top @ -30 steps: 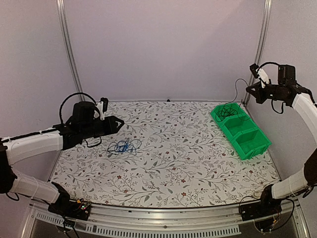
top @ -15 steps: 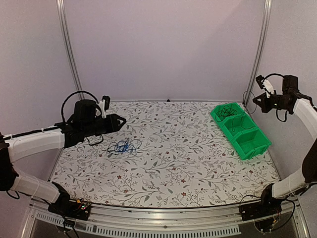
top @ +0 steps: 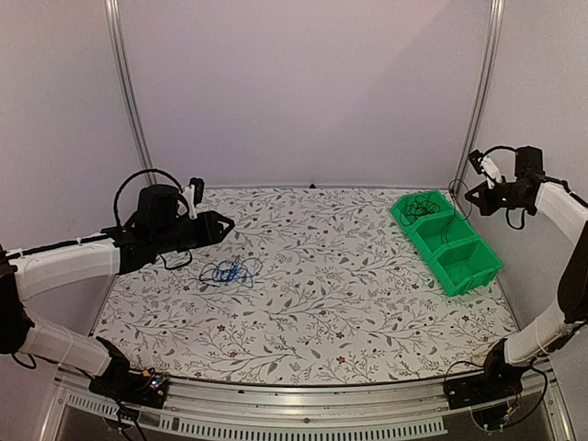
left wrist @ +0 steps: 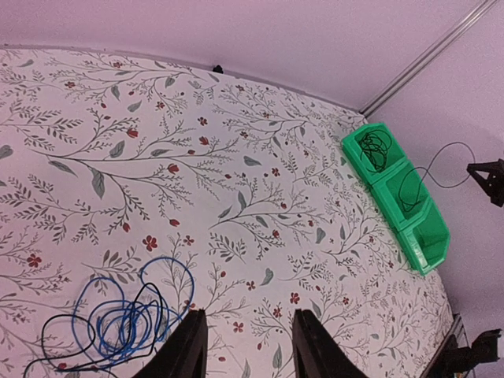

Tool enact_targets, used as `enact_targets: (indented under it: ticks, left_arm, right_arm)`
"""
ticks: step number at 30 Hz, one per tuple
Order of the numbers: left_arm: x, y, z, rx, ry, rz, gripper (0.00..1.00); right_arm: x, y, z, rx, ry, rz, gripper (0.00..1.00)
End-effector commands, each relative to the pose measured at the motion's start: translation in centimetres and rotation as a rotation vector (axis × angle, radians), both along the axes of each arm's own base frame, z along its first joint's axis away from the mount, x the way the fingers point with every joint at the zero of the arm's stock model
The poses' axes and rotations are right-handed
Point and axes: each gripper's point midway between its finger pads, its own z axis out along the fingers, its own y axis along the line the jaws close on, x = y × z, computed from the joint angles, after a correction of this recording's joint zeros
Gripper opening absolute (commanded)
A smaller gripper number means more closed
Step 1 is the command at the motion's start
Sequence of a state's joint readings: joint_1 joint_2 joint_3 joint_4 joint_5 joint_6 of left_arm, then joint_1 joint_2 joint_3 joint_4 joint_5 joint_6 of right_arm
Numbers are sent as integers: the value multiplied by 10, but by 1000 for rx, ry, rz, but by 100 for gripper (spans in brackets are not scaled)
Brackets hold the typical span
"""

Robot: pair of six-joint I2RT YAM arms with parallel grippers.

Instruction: Untangle the cables

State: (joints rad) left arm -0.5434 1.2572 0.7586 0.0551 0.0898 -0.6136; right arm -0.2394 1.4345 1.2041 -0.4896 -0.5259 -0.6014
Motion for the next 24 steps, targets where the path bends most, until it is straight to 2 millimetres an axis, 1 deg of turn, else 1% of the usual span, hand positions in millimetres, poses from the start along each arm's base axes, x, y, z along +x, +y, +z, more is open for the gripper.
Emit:
enact_targets:
  ticks: [1,5,12,18,22,24]
  left_arm:
    - [-2,-5,6,-14,-13,-12,36]
    - [-2,-5,4,-12,-10,-10,36]
    - [-3,-5,-3,-2,2,-9,36]
    - [-2,-5,-9,4,10,-6,36]
    - [-1,-5,-12,5,18,-8,36]
    - [-1,-5,-13,8,18,-8,36]
  right_arm:
    - [9,-18,-9,-36,9,-63,0]
    - [10,-21,-30,-56,58,-61,0]
    - [4,-16,-71,-56,191,7,0]
    - [6,-20,-88,-86,253,34,0]
    - [15,-25,-95,-99,292,34,0]
    - [19,-25,-106,-110,327,36,0]
